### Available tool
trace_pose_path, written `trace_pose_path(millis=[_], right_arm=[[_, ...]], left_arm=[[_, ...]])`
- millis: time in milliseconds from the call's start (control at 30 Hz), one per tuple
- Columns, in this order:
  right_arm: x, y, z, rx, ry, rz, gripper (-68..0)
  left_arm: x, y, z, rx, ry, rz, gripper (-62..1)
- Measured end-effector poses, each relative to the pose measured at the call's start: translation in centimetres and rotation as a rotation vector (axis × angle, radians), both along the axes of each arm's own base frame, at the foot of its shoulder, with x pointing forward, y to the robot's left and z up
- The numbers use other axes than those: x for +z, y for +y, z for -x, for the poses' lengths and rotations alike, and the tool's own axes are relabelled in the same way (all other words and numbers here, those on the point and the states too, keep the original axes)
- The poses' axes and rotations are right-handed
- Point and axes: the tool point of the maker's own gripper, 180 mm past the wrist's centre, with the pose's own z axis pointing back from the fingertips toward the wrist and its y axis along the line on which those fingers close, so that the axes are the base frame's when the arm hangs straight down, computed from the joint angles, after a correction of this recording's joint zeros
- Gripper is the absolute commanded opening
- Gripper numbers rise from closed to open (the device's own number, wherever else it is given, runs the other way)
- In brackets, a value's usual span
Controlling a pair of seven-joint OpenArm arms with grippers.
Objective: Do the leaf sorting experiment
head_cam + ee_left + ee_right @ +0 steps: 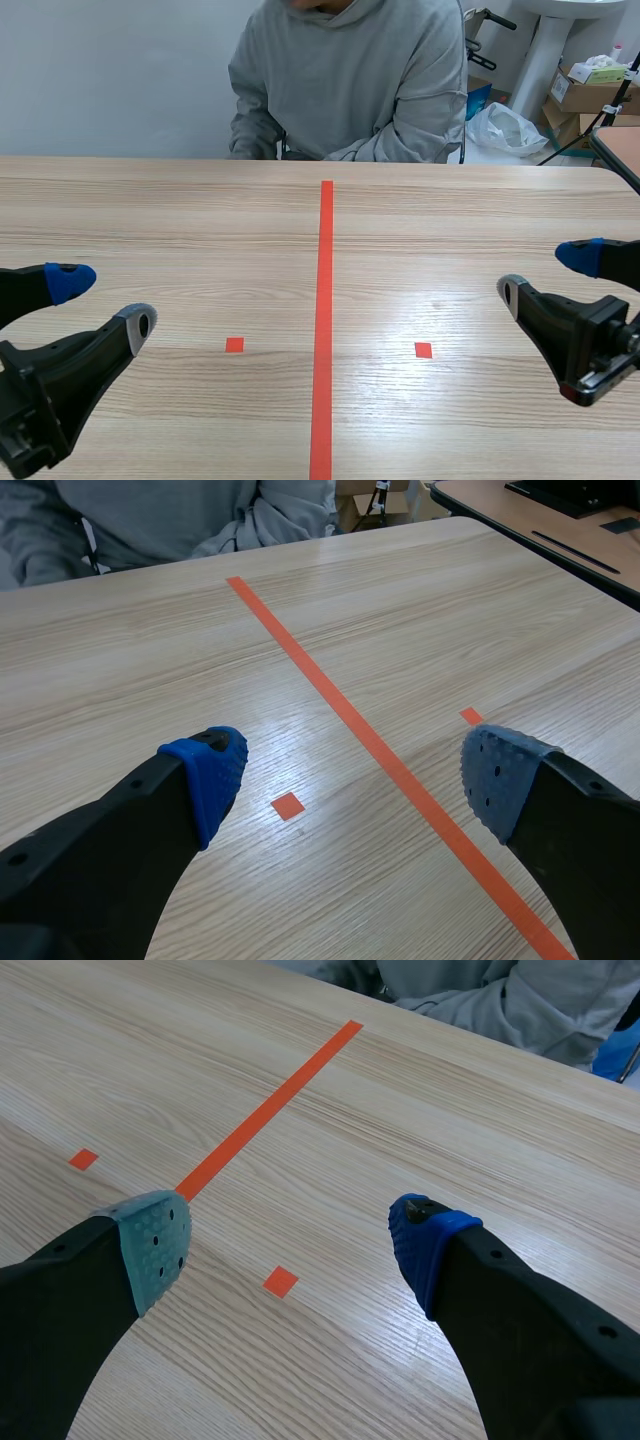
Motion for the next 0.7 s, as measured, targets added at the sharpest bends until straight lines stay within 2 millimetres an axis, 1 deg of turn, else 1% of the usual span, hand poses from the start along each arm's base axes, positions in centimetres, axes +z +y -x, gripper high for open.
trace_pose_path(millis=[167, 700], right_arm=[[0.54, -0.02, -0.67, -0.001, -0.02, 0.002, -26.4], [0.6, -0.02, -0.75, -0.001, -0.023, 0.003, -26.4]], left_arm=[[-0.05, 0.0, 0.01, 0.0, 0.003, -0.002, -14.2], [-0.05, 0.0, 0.01, 0.0, 0.003, -0.002, -14.2]])
